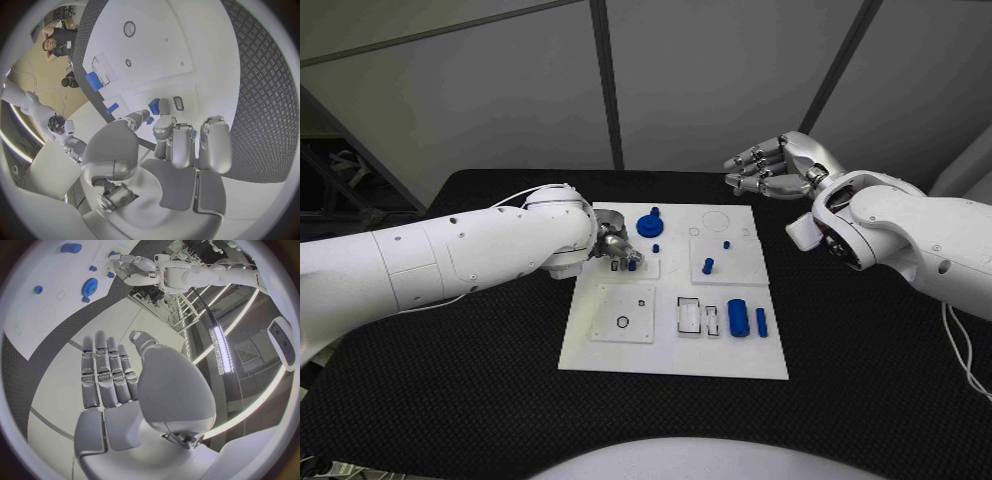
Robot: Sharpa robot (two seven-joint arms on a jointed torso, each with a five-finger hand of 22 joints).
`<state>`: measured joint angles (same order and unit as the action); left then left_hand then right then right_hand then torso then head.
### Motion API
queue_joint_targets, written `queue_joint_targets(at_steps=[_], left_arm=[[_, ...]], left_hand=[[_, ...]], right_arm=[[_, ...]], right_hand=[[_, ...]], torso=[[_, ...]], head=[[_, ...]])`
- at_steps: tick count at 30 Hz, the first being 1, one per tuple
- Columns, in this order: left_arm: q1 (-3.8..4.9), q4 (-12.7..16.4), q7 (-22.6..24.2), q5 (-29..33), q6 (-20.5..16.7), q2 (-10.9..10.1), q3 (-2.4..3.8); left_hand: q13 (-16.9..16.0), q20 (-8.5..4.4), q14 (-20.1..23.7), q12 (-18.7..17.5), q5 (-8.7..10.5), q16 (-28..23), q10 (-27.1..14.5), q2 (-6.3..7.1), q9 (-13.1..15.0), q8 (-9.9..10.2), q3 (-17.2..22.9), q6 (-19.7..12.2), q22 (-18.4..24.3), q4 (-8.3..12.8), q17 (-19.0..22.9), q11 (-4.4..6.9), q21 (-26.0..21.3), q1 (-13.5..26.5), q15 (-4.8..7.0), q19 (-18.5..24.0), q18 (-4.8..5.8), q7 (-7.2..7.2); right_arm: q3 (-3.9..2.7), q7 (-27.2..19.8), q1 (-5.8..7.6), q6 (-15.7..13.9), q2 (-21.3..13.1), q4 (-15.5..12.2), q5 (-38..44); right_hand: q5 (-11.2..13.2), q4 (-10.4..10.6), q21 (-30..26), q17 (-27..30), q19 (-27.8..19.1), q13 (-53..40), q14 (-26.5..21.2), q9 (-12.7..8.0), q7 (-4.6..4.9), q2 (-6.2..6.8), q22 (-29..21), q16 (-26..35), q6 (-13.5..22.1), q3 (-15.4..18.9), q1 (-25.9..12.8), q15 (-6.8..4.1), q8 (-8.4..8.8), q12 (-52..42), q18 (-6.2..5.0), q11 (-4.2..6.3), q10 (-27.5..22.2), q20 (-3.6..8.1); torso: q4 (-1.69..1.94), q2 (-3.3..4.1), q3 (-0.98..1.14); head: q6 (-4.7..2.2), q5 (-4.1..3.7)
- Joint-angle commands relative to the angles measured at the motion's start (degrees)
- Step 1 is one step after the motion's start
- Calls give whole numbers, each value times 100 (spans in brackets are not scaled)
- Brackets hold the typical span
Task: Assemble the parts on the task board
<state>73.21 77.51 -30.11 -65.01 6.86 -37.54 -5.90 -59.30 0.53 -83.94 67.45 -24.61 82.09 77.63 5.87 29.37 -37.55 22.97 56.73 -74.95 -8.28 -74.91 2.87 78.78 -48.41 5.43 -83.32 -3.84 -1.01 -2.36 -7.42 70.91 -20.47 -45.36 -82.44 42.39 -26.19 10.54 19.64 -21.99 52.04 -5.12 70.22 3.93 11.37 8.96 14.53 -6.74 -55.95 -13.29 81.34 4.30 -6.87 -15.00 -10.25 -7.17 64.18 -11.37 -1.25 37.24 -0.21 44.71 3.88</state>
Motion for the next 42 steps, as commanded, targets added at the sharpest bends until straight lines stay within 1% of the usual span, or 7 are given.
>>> queue_joint_targets(at_steps=[1,12,18,24,25,27,42], left_arm=[[9,33,-40,43,-64,-30,70],[23,116,-40,88,9,-202,585],[138,-147,-5,221,241,-199,783],[253,-854,48,345,405,87,829],[262,-969,51,344,423,140,832],[276,-1225,55,309,464,260,836],[285,-2417,41,58,974,852,725]], left_hand=[[21,-8,-329,-16,-9,-28,-3,48,-15,33,-114,9,1,-3,-367,-9,-10,-11,52,-20,28,-9],[70,-9,-330,-58,178,-30,-35,125,-76,37,-816,6,25,-185,-370,-9,-61,-184,50,-6,18,-6],[679,32,-318,-565,161,-58,-420,69,-163,150,-1039,-209,376,-66,-338,-93,-385,-745,-13,177,-62,-105],[1994,219,-137,-1713,167,-371,-1340,111,-521,676,-1307,-688,1100,-106,44,-354,-1075,-1049,-233,603,-210,-402],[2017,251,-85,-1731,854,-440,-1381,166,-604,793,-1479,-762,1189,-218,122,-397,-1171,-973,-284,667,-230,-450],[2042,318,-186,-1702,1312,-188,-1398,122,-750,926,-1695,-717,1204,-354,-179,-438,-1210,-1083,-313,681,-241,-492],[2120,344,-341,-1609,1346,253,-1375,-59,-1042,1128,-2118,-496,1067,-624,-690,-444,-1130,-1443,-328,591,-228,-490]], right_arm=[[-4,-15,9,36,5,2,6],[-3,-19,8,47,26,43,6],[-3,-19,7,52,27,54,6],[-3,-29,7,49,46,69,6],[-3,-32,7,49,50,71,6],[-3,-35,7,51,53,77,6],[-3,-38,7,55,83,86,6]], right_hand=[[-24,19,-18,9,17,8,-7,-1,13,17,-5,35,6,-20,-36,42,30,26,-15,-29,-10,-21],[-27,21,-33,13,13,16,-16,-3,19,23,-13,49,20,-17,-47,48,36,32,-14,-35,-22,-25],[-27,21,-33,13,13,16,-16,-3,19,23,-13,49,20,-17,-47,48,36,32,-14,-35,-22,-25],[-28,21,-37,13,12,18,-18,-3,21,23,-15,53,23,-18,-48,50,38,34,-13,-37,-25,-26],[-29,21,-39,14,12,19,-19,-3,21,19,-17,55,23,-21,-49,51,38,34,-13,-37,-26,-27],[-29,21,-39,14,12,19,-19,-3,21,19,-17,55,23,-21,-49,51,38,34,-13,-37,-26,-27],[-29,21,-39,14,12,19,-19,-3,21,19,-17,55,23,-21,-49,51,38,34,-13,-37,-26,-27]], torso=[[1,1,0],[-2,0,0],[2,-2,-3],[-5,3,2],[-10,5,0],[-16,7,-6],[-8,5,-5]], head=[[-2,-3],[-16,-11],[-45,-18],[-54,-21],[-61,-20],[-62,-24],[-43,-21]])
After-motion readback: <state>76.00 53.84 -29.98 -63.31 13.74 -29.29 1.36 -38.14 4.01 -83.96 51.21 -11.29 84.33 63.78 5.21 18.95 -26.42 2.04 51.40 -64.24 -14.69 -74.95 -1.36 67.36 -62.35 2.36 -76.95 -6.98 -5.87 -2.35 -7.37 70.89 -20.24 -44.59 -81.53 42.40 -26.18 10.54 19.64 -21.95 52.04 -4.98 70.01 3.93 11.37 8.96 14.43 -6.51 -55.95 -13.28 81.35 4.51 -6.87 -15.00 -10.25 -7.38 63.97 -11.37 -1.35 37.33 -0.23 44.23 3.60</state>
